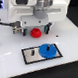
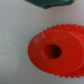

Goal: Insert the blue gear onto the right peg, followed by the red gear

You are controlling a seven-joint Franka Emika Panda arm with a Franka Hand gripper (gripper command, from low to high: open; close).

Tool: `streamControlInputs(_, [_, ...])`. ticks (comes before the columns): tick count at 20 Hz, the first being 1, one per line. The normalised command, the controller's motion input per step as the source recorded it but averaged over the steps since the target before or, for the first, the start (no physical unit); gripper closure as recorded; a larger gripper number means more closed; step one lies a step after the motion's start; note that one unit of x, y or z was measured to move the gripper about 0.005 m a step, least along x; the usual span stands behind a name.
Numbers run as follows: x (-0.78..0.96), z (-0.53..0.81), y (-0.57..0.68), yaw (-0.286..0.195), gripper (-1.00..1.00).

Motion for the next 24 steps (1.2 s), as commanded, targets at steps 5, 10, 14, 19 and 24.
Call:
streamControlInputs(5, [-0.03,-0.03,0.02,0.000,1.00])
streamControlInputs(10, [-0.15,-0.10,0.01,0.000,1.00])
streamControlInputs(14, [-0.16,-0.13,0.01,0.000,1.00])
streamControlInputs(19, [0.00,0.26,0.00,0.000,1.00])
streamControlInputs(24, [0.27,0.41,-0.03,0.000,1.00])
